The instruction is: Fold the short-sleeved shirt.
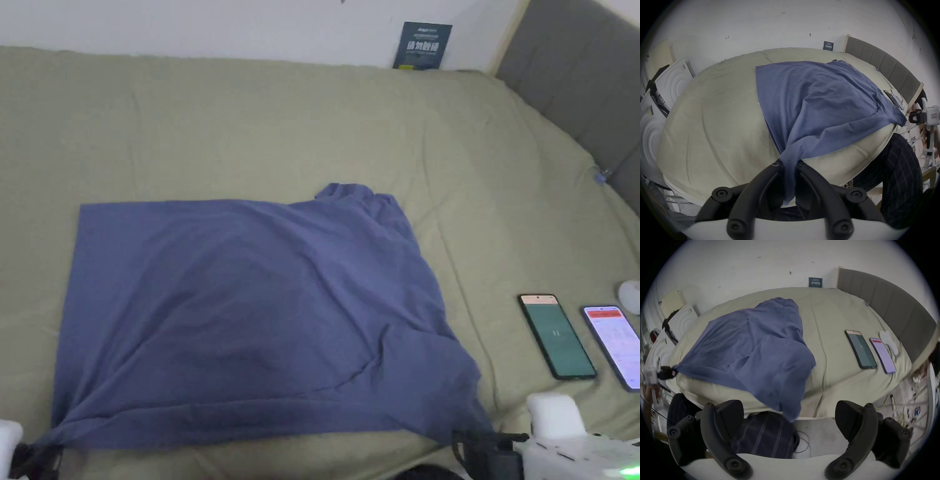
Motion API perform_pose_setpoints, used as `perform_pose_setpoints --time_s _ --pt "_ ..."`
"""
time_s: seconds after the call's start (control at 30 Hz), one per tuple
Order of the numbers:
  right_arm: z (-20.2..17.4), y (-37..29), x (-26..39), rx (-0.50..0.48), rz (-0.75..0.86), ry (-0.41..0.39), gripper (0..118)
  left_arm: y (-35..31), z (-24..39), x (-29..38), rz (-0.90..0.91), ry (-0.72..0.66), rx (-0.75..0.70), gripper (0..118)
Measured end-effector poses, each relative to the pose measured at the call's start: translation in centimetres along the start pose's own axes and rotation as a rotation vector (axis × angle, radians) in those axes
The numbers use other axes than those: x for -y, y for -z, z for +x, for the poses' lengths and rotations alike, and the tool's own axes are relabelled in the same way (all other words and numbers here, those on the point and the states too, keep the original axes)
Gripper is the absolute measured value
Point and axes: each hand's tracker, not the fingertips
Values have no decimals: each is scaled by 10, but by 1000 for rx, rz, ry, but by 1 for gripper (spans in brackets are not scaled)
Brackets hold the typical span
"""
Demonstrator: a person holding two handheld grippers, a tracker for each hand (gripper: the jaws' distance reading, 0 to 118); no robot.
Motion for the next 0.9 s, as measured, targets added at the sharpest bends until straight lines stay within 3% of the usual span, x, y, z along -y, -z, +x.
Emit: perform_pose_setpoints --time_s 0.1,0.17,0.2,0.23,0.27,0.3,0.47,0.67,0.77,0.9 --pt "-8 27 -3 51 -62 -77 115 -5 14 -6 -7 12 -17 12" --pt "-11 39 -5 49 -59 -77 115 -7 18 -9 -12 7 -17 12" --pt "-8 39 -9 -39 -105 -62 104 -8 20 -11 -14 -3 -19 12" --pt "-5 41 -12 -85 -125 -26 74 -7 22 -12 -19 -11 -22 12" --pt "-4 45 -13 -82 -143 1 25 -7 23 -12 -23 -19 -20 12" --pt "-4 46 -16 -78 -148 11 6 -6 16 -13 -33 -35 -3 12" --pt "3 11 -39 -193 -63 64 5 -14 3 -22 -14 -80 45 12" --pt "13 -26 -128 -273 38 97 5 -24 -24 -73 52 -156 147 12" --pt "16 -10 -182 -279 42 109 5 -2 -42 -113 44 -148 125 12" --pt "16 64 -228 -199 -57 123 5 52 -49 -165 -59 -224 136 12"
